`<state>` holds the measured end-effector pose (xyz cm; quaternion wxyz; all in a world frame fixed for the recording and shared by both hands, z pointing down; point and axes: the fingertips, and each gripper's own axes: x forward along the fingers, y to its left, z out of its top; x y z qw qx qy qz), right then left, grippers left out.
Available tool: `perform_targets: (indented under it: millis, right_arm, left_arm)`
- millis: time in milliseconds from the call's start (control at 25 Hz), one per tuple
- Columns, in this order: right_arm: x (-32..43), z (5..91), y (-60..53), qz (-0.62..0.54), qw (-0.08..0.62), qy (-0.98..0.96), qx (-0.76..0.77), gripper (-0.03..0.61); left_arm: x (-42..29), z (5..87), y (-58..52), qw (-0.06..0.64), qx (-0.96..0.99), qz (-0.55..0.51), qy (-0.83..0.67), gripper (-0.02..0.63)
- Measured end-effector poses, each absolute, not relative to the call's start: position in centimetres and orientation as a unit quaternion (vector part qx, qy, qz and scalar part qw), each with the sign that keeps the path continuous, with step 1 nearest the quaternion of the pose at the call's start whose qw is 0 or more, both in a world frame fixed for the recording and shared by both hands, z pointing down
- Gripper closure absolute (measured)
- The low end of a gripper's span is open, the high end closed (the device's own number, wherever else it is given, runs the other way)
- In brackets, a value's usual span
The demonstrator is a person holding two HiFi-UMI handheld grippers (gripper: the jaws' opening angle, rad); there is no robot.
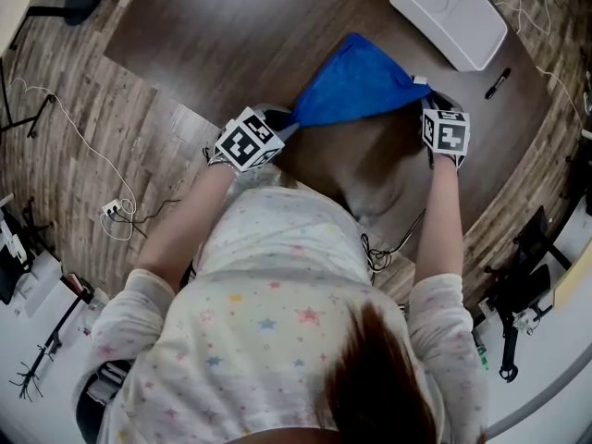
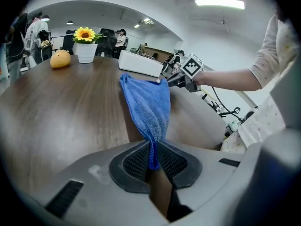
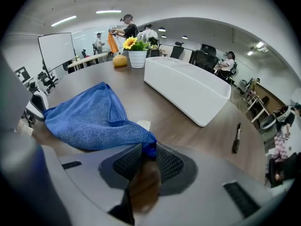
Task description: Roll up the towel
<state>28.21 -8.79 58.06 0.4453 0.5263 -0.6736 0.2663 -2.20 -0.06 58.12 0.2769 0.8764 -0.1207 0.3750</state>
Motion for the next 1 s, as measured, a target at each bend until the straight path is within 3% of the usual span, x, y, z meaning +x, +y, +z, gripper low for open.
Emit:
perform_targets:
  millis: [840, 1000]
  right_arm:
    - [25.6, 57.4, -15.2, 0.215, 0.452, -0.694, 0.518, 0.485]
    - [25.7, 56.5, -13.6, 0.224, 0.427, -0.694, 0.535, 0.477]
  left_arm:
    - [0.4, 57.2, 4.6, 0.279, 0.886, 0.362, -0.080, 0.568]
    - [-1.2, 57.5, 4.1, 0.275, 0.884, 0.365, -0.094, 0.525]
